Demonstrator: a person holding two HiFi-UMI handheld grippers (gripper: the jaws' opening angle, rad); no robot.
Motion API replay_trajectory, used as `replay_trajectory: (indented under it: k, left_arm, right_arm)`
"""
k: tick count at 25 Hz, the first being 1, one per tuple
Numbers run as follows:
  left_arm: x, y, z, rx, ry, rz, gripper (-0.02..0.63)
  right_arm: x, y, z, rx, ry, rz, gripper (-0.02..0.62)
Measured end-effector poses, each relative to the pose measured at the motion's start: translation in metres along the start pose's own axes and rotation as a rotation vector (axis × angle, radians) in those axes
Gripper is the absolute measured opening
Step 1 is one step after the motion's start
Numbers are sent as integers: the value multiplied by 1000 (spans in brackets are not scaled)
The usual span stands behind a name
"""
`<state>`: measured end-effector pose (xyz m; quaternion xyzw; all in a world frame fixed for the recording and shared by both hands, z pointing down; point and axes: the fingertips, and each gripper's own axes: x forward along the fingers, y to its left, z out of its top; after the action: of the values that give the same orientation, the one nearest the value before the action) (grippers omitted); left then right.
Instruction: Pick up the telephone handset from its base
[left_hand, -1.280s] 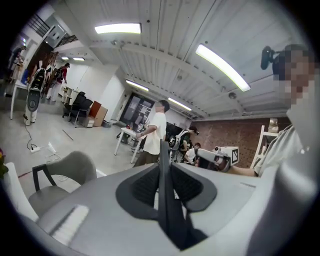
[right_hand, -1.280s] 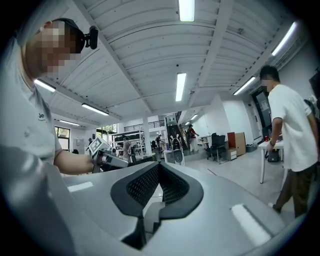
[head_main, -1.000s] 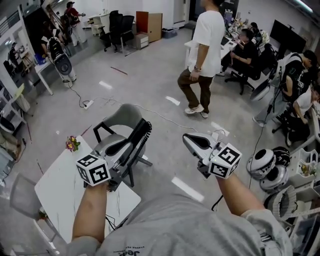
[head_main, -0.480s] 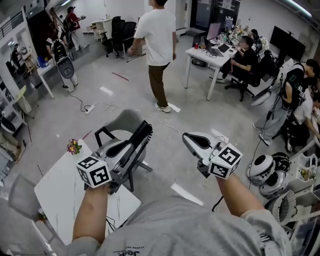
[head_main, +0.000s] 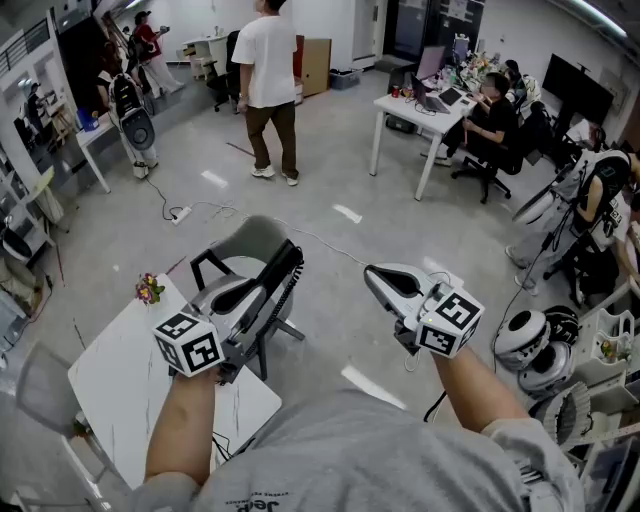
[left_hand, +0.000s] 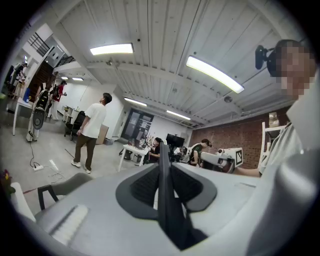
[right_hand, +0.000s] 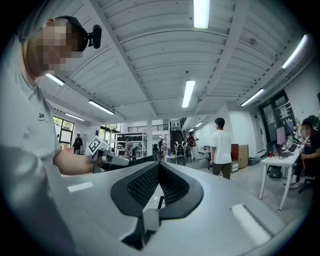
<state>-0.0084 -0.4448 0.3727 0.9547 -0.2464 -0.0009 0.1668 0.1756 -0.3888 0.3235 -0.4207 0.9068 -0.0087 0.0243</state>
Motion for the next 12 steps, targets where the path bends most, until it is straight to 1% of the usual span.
replay_trajectory:
  k: [12]
  left_arm:
    - [-5, -5, -1, 38, -6, 14, 138]
  right_arm:
    - [-3, 7, -3, -3, 6, 2, 5]
